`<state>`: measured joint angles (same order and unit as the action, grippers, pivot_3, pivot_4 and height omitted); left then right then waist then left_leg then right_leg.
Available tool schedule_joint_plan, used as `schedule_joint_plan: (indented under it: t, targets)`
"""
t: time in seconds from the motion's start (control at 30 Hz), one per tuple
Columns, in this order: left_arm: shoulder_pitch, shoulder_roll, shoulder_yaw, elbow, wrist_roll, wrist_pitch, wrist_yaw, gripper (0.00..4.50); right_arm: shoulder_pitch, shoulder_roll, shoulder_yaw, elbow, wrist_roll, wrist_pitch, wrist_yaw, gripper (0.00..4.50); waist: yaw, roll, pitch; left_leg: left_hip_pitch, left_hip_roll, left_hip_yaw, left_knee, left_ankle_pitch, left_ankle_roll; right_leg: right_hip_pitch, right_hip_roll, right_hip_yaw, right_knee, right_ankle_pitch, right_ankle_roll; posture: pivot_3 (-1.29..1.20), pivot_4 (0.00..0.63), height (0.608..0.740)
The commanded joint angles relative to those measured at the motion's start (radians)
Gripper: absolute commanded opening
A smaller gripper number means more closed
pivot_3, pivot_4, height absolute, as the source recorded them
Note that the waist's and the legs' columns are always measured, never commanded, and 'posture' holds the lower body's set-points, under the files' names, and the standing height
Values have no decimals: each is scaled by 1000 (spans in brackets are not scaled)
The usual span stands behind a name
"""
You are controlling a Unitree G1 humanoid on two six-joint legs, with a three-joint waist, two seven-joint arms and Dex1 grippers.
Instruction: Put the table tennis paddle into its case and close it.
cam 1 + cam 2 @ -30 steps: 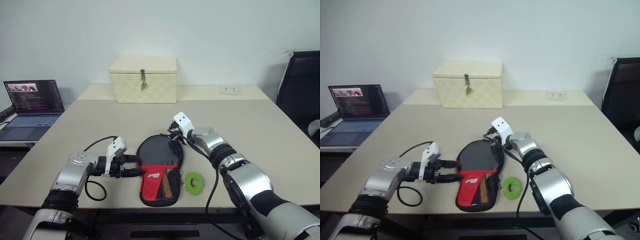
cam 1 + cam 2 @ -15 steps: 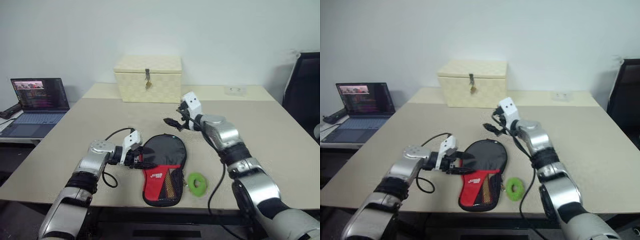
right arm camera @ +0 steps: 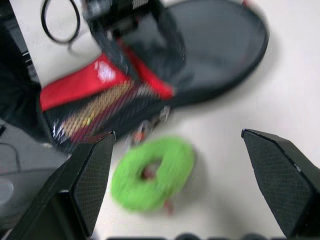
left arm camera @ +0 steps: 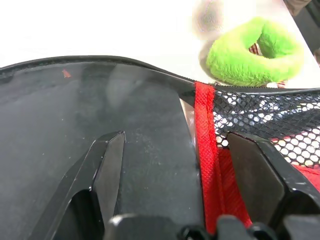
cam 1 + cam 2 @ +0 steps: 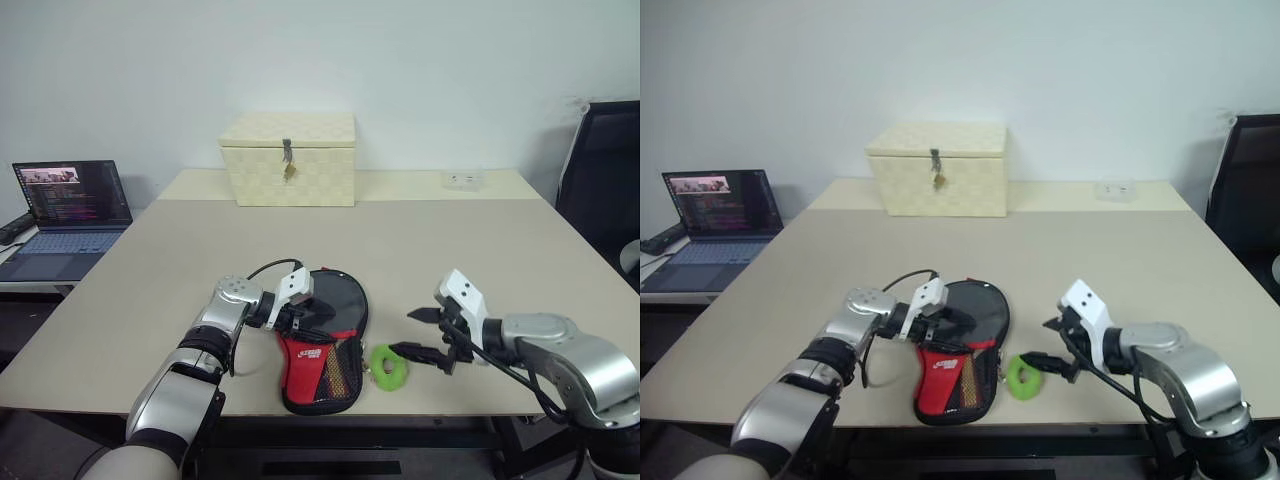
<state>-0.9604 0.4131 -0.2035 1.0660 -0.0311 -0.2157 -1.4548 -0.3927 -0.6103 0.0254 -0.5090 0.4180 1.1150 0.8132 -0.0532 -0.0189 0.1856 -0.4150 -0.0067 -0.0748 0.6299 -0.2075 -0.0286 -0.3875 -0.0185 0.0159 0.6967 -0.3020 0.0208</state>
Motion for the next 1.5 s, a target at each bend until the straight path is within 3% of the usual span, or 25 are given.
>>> schedule_joint_plan:
  t: [0.03,0.27,0.47,0.57,0.7,0.93,1.1,1.33,1.5]
  targets:
    - [18,-3,-14,46,41,-12,-2,3524,3,18,-6,-37,27,8,-52,4454,0,0,0,0,0,0,0,0,0,0,0,0,0,0,0,0,150,740]
    - [60,4,1,50,42,-11,8,3524,30,73,84,62,-22,-35,-145,4454,0,0,-1,1,0,0,0,0,0,1,-1,0,0,0,-1,0,150,740]
    - [85,-2,11,34,44,-5,14,3524,35,50,183,147,-91,-93,-176,4454,0,0,-2,2,0,0,0,0,0,2,0,0,0,0,0,0,150,740]
    - [87,-5,12,29,45,-2,15,3524,33,26,218,161,-123,-124,-171,3825,0,-1,-3,5,0,0,0,0,0,5,0,0,-1,0,1,0,150,740]
    - [89,-8,7,27,48,0,8,3524,39,-41,280,167,-189,-191,-154,2468,1,-1,-3,14,1,0,-2,0,0,16,-1,0,-5,-2,3,0,150,740]
    - [95,-22,-4,31,59,-7,16,3524,42,-75,275,75,-170,-198,-123,100,4,-1,-3,14,1,-1,-2,0,0,17,-1,-1,-8,-2,4,0,150,740]
    - [90,-32,-7,41,66,-7,29,3524,30,-114,258,2,-141,-178,-82,22,9,-1,-3,14,1,-1,-3,0,0,18,-1,-1,-9,-2,4,0,150,740]
    - [91,-38,-10,48,75,-1,49,3524,127,-309,276,-147,-130,-218,45,22,22,-2,-4,14,1,-2,-3,-1,0,20,-1,-3,-14,-2,5,0,150,740]
    - [101,-35,-11,42,77,6,52,3524,182,-324,284,-237,-87,-199,66,22,22,-1,-4,14,1,-1,-3,-1,0,20,-2,-2,-15,-2,5,0,150,740]
